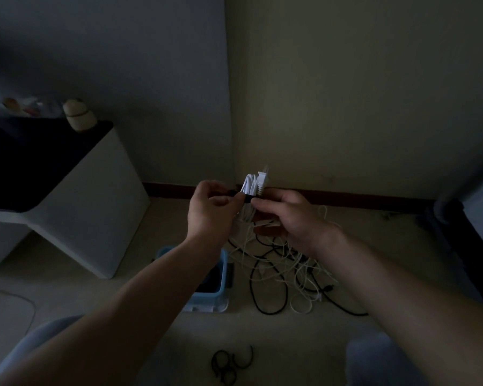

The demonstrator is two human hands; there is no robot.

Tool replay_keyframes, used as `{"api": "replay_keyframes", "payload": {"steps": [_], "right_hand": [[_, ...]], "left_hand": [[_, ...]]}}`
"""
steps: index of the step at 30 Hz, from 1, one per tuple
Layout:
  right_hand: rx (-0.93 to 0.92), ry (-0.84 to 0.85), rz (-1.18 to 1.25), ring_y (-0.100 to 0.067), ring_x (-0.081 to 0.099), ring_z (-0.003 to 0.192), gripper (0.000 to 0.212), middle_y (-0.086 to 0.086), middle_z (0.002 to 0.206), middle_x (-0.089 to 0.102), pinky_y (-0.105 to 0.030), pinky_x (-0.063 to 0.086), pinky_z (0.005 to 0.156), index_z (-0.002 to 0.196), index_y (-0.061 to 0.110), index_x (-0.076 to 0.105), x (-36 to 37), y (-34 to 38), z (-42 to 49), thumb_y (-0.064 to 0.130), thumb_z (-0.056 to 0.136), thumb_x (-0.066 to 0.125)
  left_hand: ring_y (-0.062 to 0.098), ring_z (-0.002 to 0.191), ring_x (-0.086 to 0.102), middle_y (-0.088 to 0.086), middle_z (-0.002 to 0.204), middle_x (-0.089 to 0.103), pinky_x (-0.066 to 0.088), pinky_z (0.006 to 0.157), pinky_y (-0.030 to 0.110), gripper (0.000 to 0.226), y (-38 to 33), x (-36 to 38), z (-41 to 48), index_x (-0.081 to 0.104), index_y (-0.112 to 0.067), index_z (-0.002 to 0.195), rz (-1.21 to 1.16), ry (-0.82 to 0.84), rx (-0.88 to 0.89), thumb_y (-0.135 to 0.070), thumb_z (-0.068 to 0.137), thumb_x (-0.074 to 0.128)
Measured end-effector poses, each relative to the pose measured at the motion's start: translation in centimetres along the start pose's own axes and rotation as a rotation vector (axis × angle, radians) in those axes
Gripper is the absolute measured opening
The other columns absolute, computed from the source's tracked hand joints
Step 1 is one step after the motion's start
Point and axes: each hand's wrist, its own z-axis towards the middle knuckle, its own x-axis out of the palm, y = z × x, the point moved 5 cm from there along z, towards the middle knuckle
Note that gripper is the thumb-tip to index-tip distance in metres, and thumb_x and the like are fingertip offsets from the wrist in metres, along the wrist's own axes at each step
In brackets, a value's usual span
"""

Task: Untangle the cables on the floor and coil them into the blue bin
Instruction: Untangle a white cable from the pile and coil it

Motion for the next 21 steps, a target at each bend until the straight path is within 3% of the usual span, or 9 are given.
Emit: {"api": "replay_keyframes", "payload": {"steps": [4,13,17,21], "right_hand": [[-0.017,-0.011,0.009,-0.015,0.072,0.087,0.018,-0.004,0.096,0.076,-0.026,0.054,0.065,0.109,0.016,0.074,-0.06,0.0,0.02,0.016,0.094,0.064],[-0.031,-0.017,-0.011,-0.015,0.072,0.088,0.02,-0.007,0.1,0.076,-0.026,0.055,0.066,0.112,0.015,0.073,-0.25,-0.21,0.15,0.016,0.094,0.065],[-0.034,-0.03,-0.031,-0.01,0.07,0.081,0.016,-0.001,0.092,0.076,-0.025,0.055,0.065,0.107,0.016,0.074,-0.28,-0.31,0.18,0.015,0.094,0.065],[-0.029,-0.053,-0.057,-0.009,0.071,0.076,0.012,0.002,0.087,0.076,-0.025,0.055,0.063,0.101,0.02,0.075,-0.41,-0.32,0.19,0.014,0.093,0.067]], "left_hand": [[0.016,0.081,0.073,0.0,0.084,0.074,0.061,0.072,0.034,0.015,-0.11,0.05,0.09,0.07,-0.022,0.1,0.084,0.022,0.021,-0.023,0.087,0.076],[0.005,0.074,0.071,-0.006,0.082,0.076,0.051,0.059,0.018,0.011,-0.05,0.04,0.14,0.077,-0.022,0.098,0.175,0.06,0.04,-0.028,0.091,0.071],[0.011,0.084,0.073,-0.006,0.085,0.077,0.06,0.079,0.035,0.015,-0.08,0.25,0.11,0.078,-0.023,0.1,0.232,0.093,0.065,-0.03,0.094,0.066],[0.018,0.082,0.072,-0.002,0.079,0.075,0.059,0.081,0.042,0.02,-0.48,0.68,-0.46,0.079,-0.025,0.089,0.281,0.121,0.104,-0.03,0.096,0.061]]}}
